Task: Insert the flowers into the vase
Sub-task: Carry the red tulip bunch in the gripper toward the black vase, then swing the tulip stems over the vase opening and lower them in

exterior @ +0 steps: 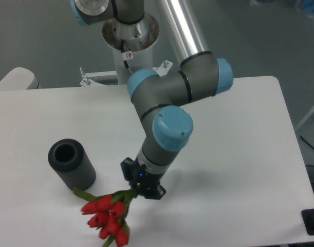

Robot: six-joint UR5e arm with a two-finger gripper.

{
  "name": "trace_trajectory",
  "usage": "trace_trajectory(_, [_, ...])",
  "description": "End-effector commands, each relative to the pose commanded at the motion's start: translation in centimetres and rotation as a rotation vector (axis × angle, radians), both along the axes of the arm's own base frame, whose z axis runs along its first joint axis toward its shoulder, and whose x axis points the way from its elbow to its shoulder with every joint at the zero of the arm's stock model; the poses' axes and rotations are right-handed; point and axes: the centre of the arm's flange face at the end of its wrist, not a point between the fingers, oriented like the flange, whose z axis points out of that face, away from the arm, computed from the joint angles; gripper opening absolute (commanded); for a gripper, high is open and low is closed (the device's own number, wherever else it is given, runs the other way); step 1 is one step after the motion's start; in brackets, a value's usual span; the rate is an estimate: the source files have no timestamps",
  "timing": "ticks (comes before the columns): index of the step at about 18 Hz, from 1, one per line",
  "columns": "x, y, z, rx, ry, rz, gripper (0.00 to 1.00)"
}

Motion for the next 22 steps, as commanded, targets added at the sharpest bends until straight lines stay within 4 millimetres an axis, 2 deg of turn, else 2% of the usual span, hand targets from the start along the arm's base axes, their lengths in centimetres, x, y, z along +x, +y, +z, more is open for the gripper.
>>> trace_trajectory(7, [3.3, -0.3, 7.6, 0.252, -0.159, -0.010, 0.00])
trace_trajectory(9, [3.9, -0.4, 9.2, 0.316, -0.194, -0.023, 0.00])
trace_trajectory(17, [5.0, -0.7, 11.8, 0.525, -0.320, -0.070, 0.00])
trace_trajectory(20, [5.0, -0.9, 11.1, 0.546, -0.338, -0.075, 0.00])
trace_trajectory(22, [5.1, -1.0, 11.4, 0.610, -0.349, -0.092, 0.00])
